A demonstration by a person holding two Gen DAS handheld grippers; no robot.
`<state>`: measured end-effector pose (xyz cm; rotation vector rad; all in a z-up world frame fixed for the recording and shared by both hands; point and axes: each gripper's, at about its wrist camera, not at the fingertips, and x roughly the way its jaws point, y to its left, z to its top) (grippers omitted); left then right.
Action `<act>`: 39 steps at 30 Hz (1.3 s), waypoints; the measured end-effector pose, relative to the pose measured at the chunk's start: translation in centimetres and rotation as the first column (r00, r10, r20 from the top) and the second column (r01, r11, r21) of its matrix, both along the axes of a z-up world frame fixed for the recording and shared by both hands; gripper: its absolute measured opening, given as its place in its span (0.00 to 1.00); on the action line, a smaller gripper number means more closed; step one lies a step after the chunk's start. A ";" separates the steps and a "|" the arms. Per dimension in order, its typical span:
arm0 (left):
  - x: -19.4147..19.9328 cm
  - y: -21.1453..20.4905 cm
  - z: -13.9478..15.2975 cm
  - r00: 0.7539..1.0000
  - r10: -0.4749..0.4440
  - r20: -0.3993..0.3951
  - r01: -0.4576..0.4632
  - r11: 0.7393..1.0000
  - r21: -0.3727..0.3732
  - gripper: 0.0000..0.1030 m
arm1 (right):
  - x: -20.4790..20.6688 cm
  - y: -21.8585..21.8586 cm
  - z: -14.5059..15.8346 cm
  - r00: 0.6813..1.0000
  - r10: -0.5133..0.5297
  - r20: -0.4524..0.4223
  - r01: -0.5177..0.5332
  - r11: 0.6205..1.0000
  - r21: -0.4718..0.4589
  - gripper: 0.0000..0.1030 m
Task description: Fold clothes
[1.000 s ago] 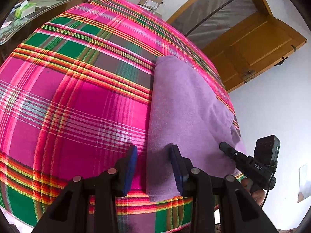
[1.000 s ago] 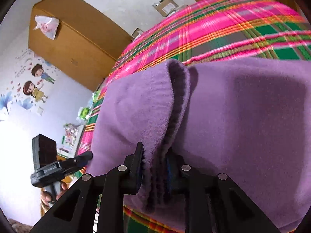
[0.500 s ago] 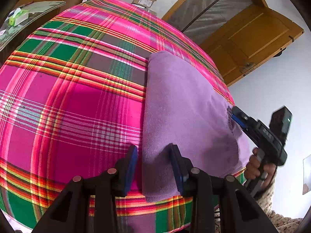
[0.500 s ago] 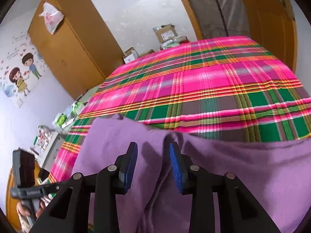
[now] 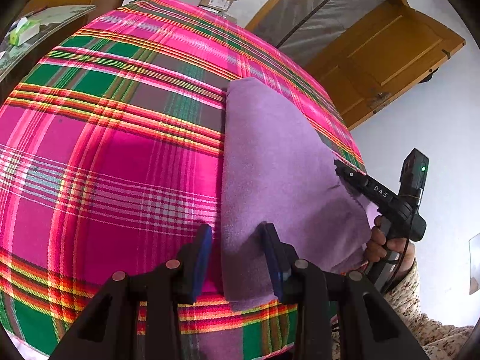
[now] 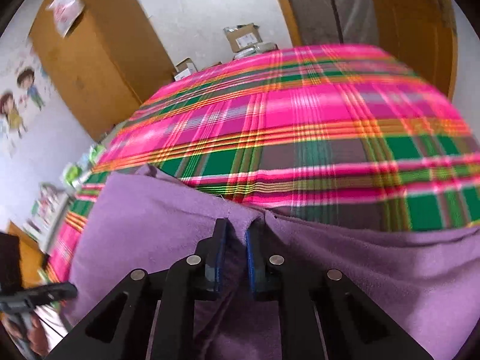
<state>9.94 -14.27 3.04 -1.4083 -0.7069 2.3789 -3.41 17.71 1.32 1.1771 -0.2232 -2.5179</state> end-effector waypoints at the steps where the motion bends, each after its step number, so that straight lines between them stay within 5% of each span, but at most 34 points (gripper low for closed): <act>1: 0.2 0.0 0.1 1.000 -0.002 0.000 0.002 1.000 -0.004 0.34 | 0.3 -0.1 0.4 1.000 -0.001 -0.006 0.001 1.000 0.013 0.19; 8: 0.7 0.0 0.1 1.000 -0.006 0.000 0.006 1.000 -0.009 0.34 | 5.6 -1.1 3.4 0.984 0.081 -0.158 -0.068 0.994 0.084 0.19; 19: 2.3 0.1 0.3 1.000 -0.026 -0.015 0.025 0.999 -0.032 0.34 | 12.2 -2.8 -0.2 0.960 0.175 -0.218 -0.115 0.958 0.264 0.23; 26: 3.4 0.2 0.4 0.999 -0.049 -0.023 0.047 0.997 -0.053 0.34 | 13.2 -2.2 1.0 0.962 0.149 -0.228 -0.087 0.962 0.259 0.25; 30: 3.5 0.3 0.3 0.998 -0.052 -0.032 0.050 0.997 -0.058 0.34 | 14.0 -4.2 1.8 0.932 0.217 -0.290 -0.151 0.961 0.233 0.25; 39: 4.3 -0.2 0.3 0.996 -0.085 -0.028 0.085 0.996 -0.026 0.34 | 14.3 -6.2 -0.6 0.933 0.306 -0.188 -0.251 0.930 0.268 0.25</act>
